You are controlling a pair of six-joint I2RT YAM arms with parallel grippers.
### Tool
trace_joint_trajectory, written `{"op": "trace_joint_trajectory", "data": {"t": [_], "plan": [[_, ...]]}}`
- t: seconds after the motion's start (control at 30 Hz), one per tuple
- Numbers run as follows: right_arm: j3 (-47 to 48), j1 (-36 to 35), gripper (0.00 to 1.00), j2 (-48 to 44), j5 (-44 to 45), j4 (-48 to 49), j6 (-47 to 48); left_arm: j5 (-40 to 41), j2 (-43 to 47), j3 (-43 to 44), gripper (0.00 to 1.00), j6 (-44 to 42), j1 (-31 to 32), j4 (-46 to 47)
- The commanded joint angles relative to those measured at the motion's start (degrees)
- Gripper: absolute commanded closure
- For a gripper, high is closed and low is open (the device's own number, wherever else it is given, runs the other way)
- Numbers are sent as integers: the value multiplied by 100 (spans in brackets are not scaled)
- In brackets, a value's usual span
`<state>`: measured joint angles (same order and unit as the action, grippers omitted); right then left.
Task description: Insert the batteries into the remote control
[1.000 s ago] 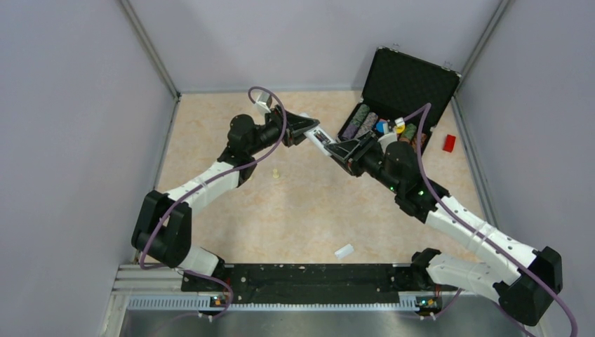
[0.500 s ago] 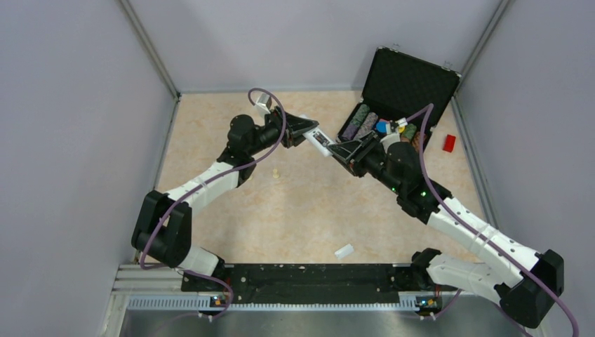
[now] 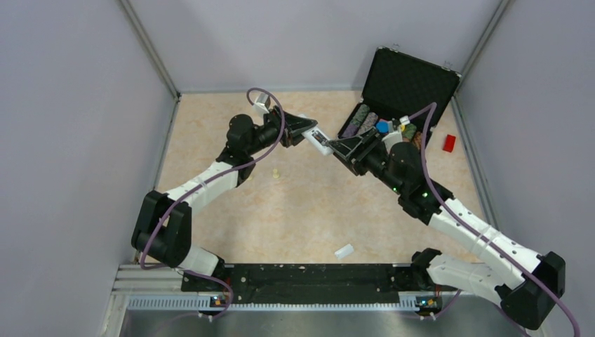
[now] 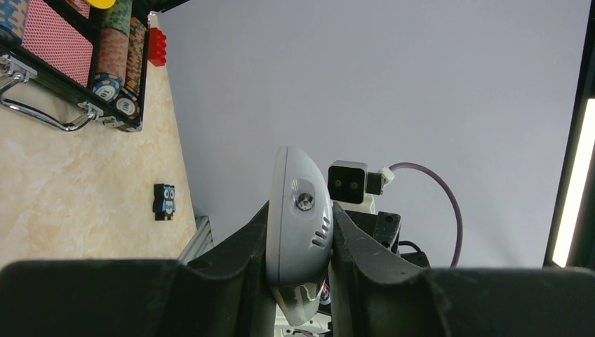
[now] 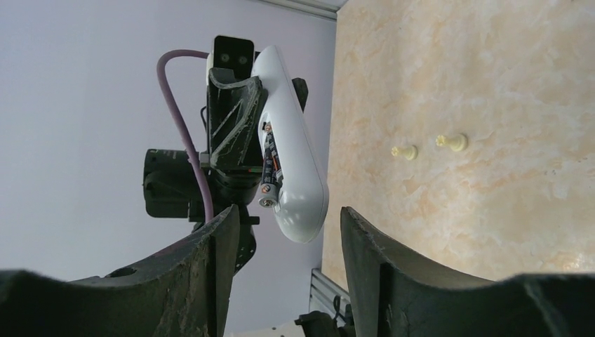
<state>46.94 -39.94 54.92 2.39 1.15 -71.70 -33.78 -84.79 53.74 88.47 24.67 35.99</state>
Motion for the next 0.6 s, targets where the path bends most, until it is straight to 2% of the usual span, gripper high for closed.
{"op": "trace_joint_trajectory", "data": {"t": [0.0,0.5,0.57], "plan": [[176,76,47,140,-131,315,122,-62,145,-10,100,39,-23,386],[71,76,57,461,-213,604,-59,-83,287,-56,100,-239,-23,128],[46,74,61,506,-207,600,-107,-87,309,-56,100,-251,-28,155]]}}
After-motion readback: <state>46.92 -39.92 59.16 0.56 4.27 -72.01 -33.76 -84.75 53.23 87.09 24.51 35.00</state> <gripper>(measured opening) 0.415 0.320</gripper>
